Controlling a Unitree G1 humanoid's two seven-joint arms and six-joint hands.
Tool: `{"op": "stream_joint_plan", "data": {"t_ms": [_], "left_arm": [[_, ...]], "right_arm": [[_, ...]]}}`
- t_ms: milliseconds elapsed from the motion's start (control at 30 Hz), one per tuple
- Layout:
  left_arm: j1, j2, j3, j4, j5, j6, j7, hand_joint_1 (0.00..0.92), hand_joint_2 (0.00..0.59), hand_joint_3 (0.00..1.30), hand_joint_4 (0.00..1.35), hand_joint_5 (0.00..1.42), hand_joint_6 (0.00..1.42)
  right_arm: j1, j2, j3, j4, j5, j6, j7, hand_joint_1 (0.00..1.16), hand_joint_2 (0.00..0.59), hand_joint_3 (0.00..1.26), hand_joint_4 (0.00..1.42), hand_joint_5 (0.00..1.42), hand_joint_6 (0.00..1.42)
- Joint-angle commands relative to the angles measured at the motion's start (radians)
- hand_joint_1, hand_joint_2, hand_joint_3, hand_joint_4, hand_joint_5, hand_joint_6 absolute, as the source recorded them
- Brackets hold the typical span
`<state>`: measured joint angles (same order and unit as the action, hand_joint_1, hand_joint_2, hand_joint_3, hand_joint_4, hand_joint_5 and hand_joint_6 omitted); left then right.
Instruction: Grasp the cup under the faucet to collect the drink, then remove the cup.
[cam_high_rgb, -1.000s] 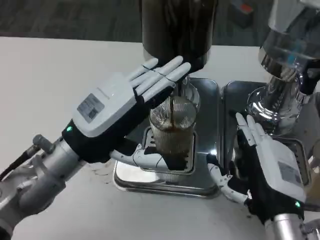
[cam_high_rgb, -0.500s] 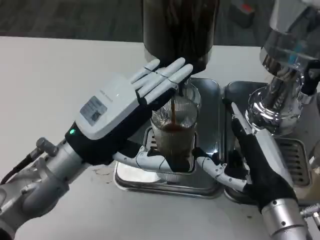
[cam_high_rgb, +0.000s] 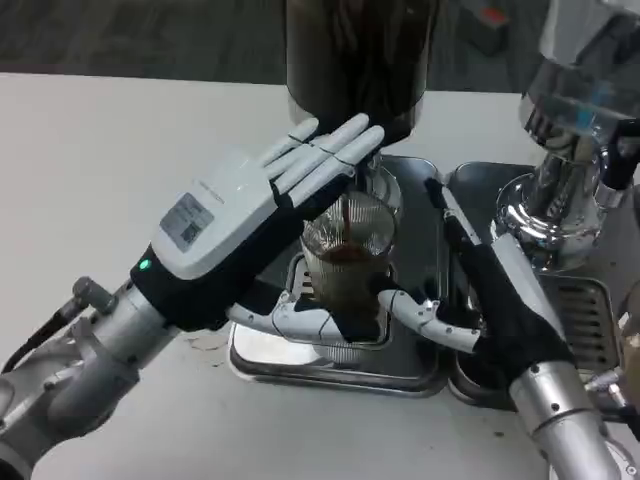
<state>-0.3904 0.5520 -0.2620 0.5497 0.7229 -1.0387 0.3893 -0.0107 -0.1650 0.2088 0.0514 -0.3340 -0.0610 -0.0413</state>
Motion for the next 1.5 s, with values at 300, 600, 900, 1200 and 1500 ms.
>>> {"op": "stream_joint_plan", "data": {"t_ms": [300, 600, 900, 1200, 1500], "left_arm": [[0.028, 0.012, -0.020, 0.023, -0.033, -0.032, -0.060, 0.000, 0.126, 0.05, 0.00, 0.17, 0.07], [0.026, 0.006, -0.016, 0.026, -0.065, -0.031, -0.084, 0.000, 0.136, 0.06, 0.00, 0.18, 0.07], [0.021, -0.002, -0.009, 0.066, -0.151, -0.044, -0.141, 0.000, 0.144, 0.07, 0.00, 0.19, 0.07], [0.021, -0.004, -0.002, 0.071, -0.164, -0.048, -0.165, 0.000, 0.147, 0.08, 0.00, 0.19, 0.08], [0.066, 0.014, 0.122, -0.003, -0.260, -0.029, -0.147, 0.000, 0.150, 0.07, 0.00, 0.16, 0.04]], "right_arm": [[-0.020, 0.000, 0.015, 0.088, -0.018, -0.059, -0.007, 0.72, 0.262, 0.00, 0.00, 0.00, 0.03], [-0.044, 0.029, 0.033, 0.105, -0.021, -0.080, -0.012, 0.74, 0.256, 0.00, 0.00, 0.00, 0.03], [-0.049, 0.039, 0.044, 0.116, -0.018, -0.094, -0.007, 0.75, 0.248, 0.00, 0.00, 0.00, 0.03], [-0.052, 0.054, 0.052, 0.135, -0.021, -0.101, -0.014, 0.76, 0.244, 0.00, 0.00, 0.00, 0.03], [-0.040, 0.055, 0.049, 0.123, -0.015, -0.104, -0.017, 0.75, 0.237, 0.00, 0.00, 0.00, 0.03]]}}
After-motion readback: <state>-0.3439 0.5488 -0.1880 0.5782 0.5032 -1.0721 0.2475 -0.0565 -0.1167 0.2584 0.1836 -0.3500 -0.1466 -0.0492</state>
